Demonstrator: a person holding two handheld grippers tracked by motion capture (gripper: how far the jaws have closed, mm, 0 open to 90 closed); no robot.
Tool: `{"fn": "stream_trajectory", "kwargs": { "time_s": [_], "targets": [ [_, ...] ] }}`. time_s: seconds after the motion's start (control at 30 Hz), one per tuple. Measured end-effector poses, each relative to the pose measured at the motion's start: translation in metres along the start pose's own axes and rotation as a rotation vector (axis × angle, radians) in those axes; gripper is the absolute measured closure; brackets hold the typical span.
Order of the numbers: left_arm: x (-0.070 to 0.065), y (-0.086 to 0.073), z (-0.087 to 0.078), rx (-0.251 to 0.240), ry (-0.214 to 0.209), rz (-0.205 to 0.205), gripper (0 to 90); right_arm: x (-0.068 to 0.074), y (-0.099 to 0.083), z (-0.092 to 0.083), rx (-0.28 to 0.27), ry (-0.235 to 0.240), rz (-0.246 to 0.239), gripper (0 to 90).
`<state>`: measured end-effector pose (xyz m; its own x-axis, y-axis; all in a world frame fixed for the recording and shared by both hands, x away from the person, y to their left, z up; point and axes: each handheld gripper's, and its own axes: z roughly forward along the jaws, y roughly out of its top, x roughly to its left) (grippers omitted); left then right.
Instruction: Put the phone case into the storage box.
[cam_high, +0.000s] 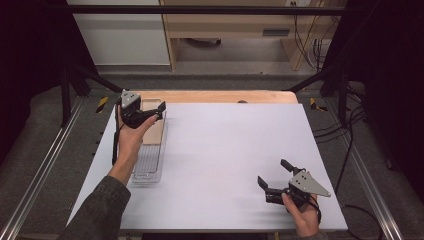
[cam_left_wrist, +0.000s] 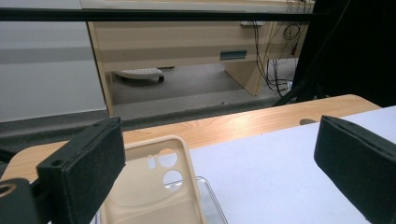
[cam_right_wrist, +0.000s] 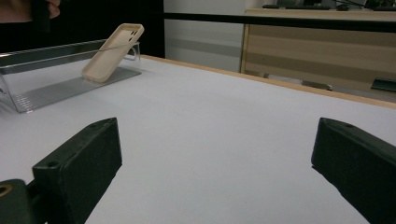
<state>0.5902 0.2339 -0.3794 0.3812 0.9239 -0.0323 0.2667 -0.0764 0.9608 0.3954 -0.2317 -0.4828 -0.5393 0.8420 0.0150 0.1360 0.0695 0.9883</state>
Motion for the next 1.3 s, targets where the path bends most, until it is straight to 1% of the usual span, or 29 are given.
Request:
{"fn": "stream_trajectory", "kwargs": {
  "time_s": [0.4,0.53,0.6,1.03,1.3],
  "targets": [
    [-0.004,-0.003,-0.003,-0.002,-0.039,0.009,1.7,0.0,0.0,0.0,-0.001,0.0,-0.001,1.9],
    [-0.006,-0.005,-0.004,-0.002,-0.06,0.003,1.7,0.0,0.0,0.0,0.001,0.002,-0.002,1.9],
    [-0.008,-0.006,-0.005,0.001,-0.067,0.009,1.7,0.0,0.0,0.0,0.001,0.002,-0.002,1.9],
    [-0.026,-0.004,-0.015,-0.025,-0.135,0.023,1.7,0.001,0.0,0.0,0.002,0.002,-0.003,1.9],
    [-0.036,-0.008,-0.029,-0.037,-0.167,0.024,1.7,0.001,0.0,0.0,0.001,0.002,-0.006,1.9]
  ]
}}
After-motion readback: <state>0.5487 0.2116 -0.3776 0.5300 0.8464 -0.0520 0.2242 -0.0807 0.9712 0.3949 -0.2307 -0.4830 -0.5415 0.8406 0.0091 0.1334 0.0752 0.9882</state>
